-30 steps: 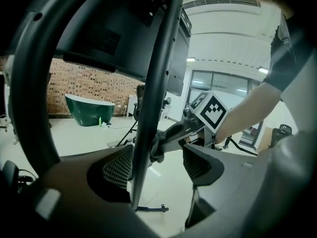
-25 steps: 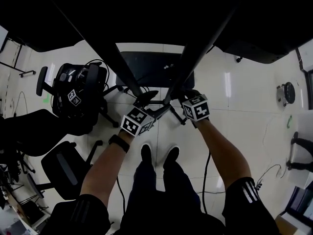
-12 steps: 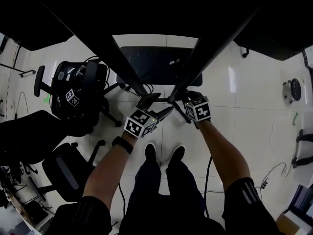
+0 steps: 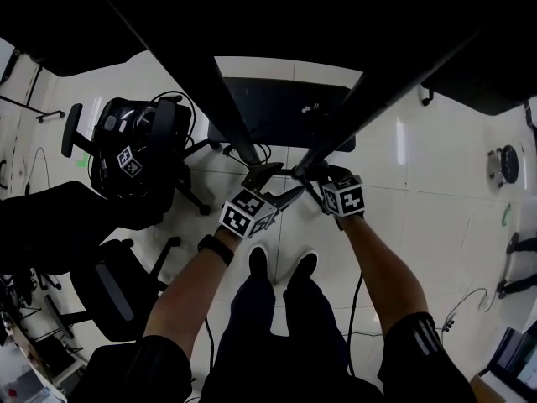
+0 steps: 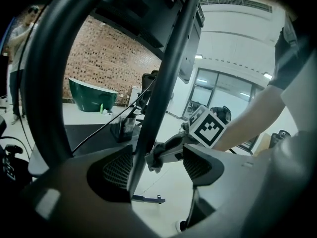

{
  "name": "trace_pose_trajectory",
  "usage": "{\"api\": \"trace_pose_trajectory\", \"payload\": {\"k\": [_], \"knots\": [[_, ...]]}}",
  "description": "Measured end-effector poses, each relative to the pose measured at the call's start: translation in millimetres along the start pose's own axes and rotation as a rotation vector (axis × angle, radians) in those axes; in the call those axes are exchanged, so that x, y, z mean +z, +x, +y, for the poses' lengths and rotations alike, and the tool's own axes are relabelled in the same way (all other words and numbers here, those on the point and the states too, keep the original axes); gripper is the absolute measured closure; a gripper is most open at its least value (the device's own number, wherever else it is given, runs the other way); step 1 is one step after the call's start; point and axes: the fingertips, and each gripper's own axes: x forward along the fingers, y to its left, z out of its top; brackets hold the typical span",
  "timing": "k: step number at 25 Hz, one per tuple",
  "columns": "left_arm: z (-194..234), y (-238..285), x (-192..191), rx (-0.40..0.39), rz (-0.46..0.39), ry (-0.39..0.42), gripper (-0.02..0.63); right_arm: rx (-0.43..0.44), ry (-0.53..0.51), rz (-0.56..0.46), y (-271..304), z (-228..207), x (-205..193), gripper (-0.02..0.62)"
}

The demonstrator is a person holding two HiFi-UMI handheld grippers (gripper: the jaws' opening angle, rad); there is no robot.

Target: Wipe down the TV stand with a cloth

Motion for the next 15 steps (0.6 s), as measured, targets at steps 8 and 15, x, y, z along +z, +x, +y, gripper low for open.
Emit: {"api": "trace_pose_trajectory", "payload": {"k": [8, 15], "knots": [[-40.2, -57.5, 37.0, 0.012, -0.076, 0.007, 0.262, 0.107, -0.058, -0.163, -87.4, 64.2, 45.1, 0.525], [-95.9, -158.8, 124.1, 0.119, -0.283, -0.009, 0.262, 0.176, 0.008, -0.362, -228.1, 103.0, 88.8, 0.525]]}}
